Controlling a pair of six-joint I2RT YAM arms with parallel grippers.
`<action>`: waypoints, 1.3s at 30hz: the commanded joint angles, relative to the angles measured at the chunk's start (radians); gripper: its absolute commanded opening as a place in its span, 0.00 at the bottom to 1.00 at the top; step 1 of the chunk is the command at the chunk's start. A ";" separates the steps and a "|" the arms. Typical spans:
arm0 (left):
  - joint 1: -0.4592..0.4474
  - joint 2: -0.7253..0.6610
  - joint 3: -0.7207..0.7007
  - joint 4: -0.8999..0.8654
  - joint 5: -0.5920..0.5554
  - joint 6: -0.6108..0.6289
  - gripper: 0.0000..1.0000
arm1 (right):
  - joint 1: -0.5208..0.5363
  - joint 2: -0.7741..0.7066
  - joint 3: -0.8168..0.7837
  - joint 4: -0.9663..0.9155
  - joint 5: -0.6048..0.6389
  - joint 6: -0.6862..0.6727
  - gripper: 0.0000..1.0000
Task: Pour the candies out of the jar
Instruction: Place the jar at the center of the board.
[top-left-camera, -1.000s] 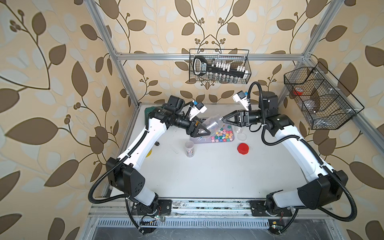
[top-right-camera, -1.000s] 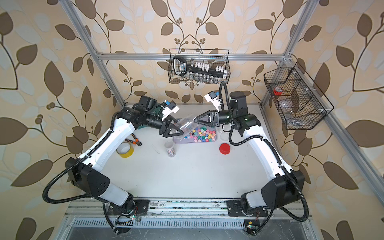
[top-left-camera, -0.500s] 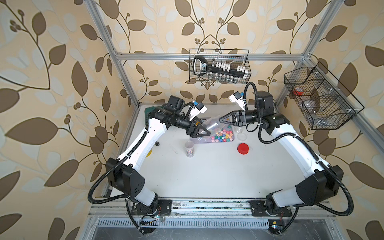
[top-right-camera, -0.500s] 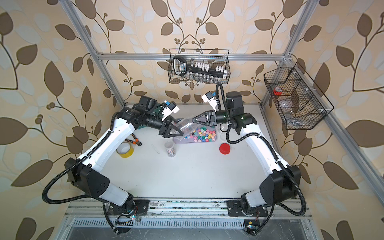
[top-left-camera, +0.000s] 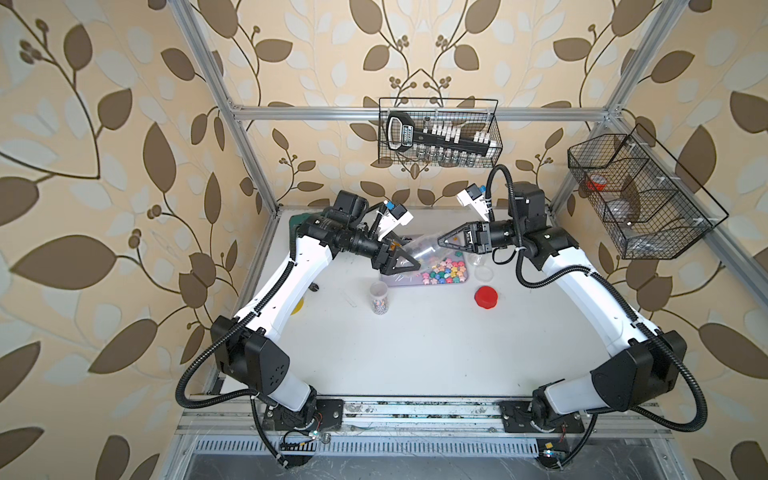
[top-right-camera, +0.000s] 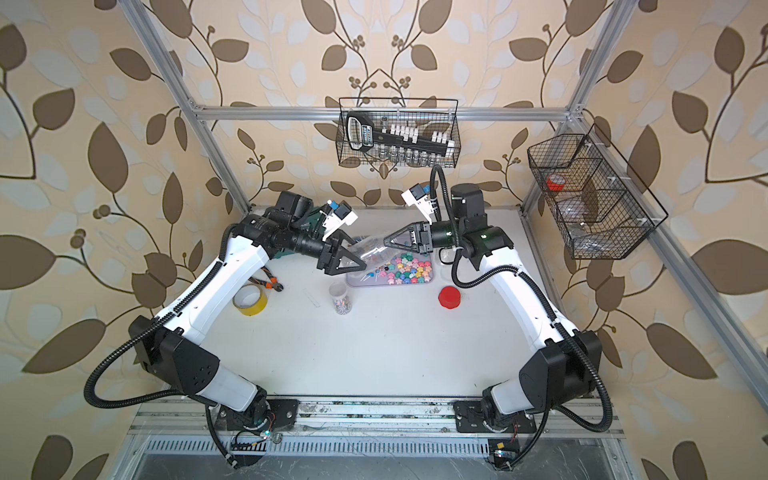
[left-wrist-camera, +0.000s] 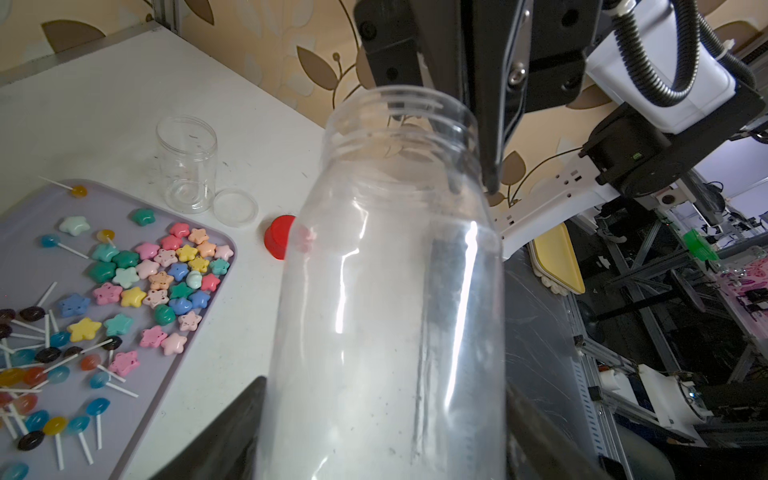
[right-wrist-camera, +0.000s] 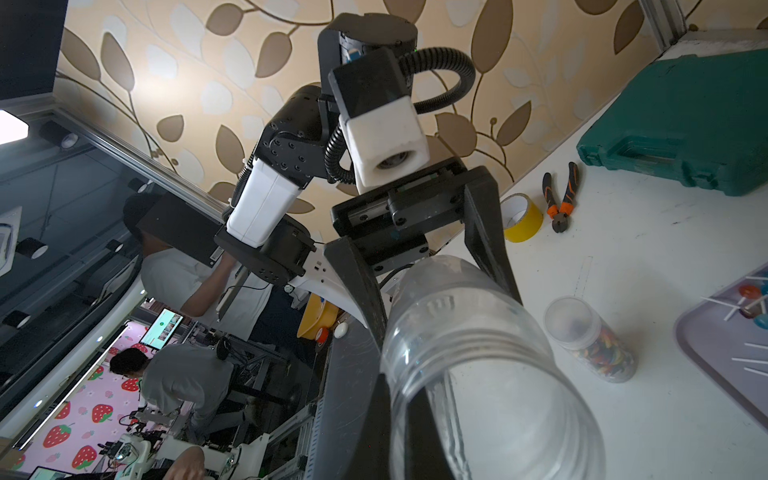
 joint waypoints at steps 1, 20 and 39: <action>0.004 -0.045 -0.001 0.014 0.021 0.003 0.83 | 0.002 -0.016 -0.008 0.001 -0.004 -0.012 0.00; 0.005 -0.076 -0.032 0.050 -0.073 -0.025 0.99 | -0.053 -0.013 0.135 -0.469 0.298 -0.290 0.00; 0.005 -0.119 -0.052 0.253 -0.612 -0.517 0.99 | -0.079 0.036 0.207 -0.783 0.979 -0.316 0.00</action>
